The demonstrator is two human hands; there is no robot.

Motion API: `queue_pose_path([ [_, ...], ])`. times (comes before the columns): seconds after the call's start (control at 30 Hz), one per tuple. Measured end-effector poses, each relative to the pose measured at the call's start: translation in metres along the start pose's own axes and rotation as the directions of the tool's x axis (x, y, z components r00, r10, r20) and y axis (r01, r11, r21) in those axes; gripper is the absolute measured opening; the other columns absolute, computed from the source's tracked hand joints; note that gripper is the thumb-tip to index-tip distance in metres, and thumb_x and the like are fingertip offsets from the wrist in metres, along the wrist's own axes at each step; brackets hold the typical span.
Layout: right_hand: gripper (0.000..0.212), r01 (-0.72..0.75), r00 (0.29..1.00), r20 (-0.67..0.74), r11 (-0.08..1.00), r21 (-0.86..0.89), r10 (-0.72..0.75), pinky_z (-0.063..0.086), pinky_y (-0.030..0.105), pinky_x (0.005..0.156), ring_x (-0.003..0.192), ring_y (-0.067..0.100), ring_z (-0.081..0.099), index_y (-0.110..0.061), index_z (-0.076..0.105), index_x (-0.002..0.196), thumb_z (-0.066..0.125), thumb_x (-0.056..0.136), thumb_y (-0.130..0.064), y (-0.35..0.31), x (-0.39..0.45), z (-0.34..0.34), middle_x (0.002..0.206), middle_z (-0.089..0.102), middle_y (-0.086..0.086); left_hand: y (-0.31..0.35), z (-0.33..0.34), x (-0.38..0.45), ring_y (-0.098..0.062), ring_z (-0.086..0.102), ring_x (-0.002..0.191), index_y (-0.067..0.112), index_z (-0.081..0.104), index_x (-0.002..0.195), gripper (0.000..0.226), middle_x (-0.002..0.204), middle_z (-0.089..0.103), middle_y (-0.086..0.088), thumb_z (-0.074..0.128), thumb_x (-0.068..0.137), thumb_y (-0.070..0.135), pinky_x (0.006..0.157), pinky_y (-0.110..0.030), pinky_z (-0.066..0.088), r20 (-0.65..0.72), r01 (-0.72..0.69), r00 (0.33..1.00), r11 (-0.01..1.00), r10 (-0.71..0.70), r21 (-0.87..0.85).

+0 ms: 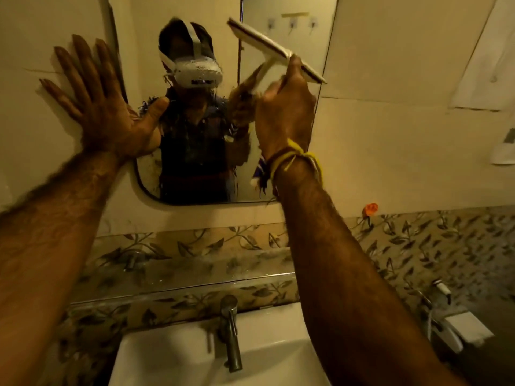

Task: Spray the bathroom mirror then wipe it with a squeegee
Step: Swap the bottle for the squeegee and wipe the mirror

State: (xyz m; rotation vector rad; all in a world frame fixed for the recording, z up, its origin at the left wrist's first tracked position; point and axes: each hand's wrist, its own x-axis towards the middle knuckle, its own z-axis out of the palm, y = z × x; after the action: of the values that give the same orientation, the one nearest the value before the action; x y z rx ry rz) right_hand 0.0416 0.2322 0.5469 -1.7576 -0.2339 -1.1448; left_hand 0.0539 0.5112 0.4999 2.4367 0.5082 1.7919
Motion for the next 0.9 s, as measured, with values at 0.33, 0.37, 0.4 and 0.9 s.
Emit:
queue_pose_path([
  [0.33,0.055,0.099,0.973,0.216,0.993,-0.061,-0.084,0.062,0.038,0.062,0.075,0.021,0.069,-0.031,0.019,0.152,0.039,0.101,-0.029,-0.016,-0.070,0.020,0.093,0.068,0.005,0.003,-0.035,-0.012,-0.040,-0.012,0.152,0.023,-0.010,0.159,0.123,0.167,-0.012,-0.014,0.033,0.071,0.097,0.104,-0.048,-0.033,0.167,-0.092,0.981,0.994,0.101,-0.064],
  [0.37,0.055,0.136,0.973,0.198,0.989,-0.057,-0.122,0.061,0.037,0.058,0.071,0.019,0.068,-0.029,0.021,0.152,0.041,0.100,-0.027,-0.028,-0.055,0.025,0.089,0.068,0.004,0.002,-0.038,-0.013,-0.039,-0.014,0.152,0.023,-0.012,0.159,0.124,0.167,-0.015,-0.014,0.033,0.070,0.097,0.106,-0.053,-0.030,0.186,-0.095,0.977,0.993,0.107,-0.071],
  [0.4,0.056,0.175,0.971,0.176,0.982,-0.068,-0.161,0.060,0.035,0.053,0.066,0.018,0.068,-0.027,0.025,0.151,0.045,0.099,-0.024,-0.041,-0.042,0.029,0.083,0.068,0.003,0.003,-0.040,-0.013,-0.038,-0.016,0.152,0.023,-0.013,0.158,0.124,0.166,-0.016,-0.013,0.034,0.070,0.096,0.108,-0.059,-0.026,0.208,-0.090,0.973,0.993,0.104,-0.075],
  [0.9,0.061,0.474,0.799,0.429,0.881,-0.016,-0.422,0.057,0.053,0.078,0.099,0.038,0.064,-0.028,0.014,0.152,0.040,0.097,-0.020,-0.092,-0.047,0.062,0.108,0.065,0.017,0.000,-0.065,-0.017,-0.023,-0.027,0.150,0.017,-0.032,0.151,0.161,0.164,-0.027,-0.006,0.063,0.044,0.090,0.119,-0.053,-0.020,0.344,0.039,0.936,0.953,0.070,-0.300],
])
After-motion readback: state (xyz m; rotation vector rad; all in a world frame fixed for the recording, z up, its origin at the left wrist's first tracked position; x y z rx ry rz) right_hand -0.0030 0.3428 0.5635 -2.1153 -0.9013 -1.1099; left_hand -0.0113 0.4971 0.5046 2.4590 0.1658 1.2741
